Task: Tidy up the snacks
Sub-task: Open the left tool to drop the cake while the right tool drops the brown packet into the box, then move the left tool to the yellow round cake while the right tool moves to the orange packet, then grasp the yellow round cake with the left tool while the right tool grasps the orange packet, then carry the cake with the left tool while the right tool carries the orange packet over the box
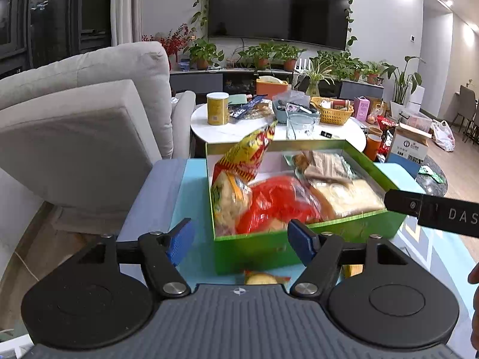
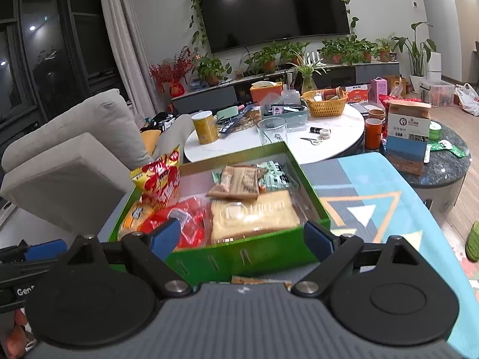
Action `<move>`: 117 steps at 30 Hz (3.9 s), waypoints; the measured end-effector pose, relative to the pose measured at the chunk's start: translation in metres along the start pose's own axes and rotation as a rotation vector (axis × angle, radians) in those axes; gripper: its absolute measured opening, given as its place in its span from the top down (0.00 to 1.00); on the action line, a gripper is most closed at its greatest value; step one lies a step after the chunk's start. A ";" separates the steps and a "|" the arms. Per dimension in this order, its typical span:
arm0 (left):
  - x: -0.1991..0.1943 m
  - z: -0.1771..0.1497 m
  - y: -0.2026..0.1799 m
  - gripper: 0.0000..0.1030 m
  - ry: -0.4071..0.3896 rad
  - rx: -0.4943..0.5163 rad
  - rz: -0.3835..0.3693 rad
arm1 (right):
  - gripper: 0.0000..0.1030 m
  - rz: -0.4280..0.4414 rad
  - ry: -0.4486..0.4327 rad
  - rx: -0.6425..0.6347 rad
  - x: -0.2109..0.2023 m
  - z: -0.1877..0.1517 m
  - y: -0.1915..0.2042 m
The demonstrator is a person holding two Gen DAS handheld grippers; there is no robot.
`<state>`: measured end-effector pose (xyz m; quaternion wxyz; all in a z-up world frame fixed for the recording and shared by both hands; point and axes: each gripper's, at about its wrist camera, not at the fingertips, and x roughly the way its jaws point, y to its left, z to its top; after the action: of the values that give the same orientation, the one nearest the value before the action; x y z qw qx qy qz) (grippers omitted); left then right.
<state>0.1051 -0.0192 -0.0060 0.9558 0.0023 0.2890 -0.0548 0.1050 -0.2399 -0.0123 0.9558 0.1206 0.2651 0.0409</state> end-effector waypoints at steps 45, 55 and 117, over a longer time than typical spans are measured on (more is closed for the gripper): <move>0.064 -0.063 -0.006 0.43 0.211 0.066 -0.030 | 0.38 -0.150 0.231 -0.050 0.064 -0.063 0.003; 0.055 -0.059 0.005 0.67 0.195 0.027 -0.034 | 0.42 -0.115 0.242 -0.096 0.051 -0.064 0.007; 0.005 0.065 -0.057 0.66 -0.111 0.128 -0.098 | 0.42 0.024 -0.130 -0.041 -0.009 0.048 -0.006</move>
<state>0.1393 -0.0783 0.0464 0.9644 0.0460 0.2312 -0.1197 0.1224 -0.2573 0.0300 0.9727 0.1066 0.1999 0.0501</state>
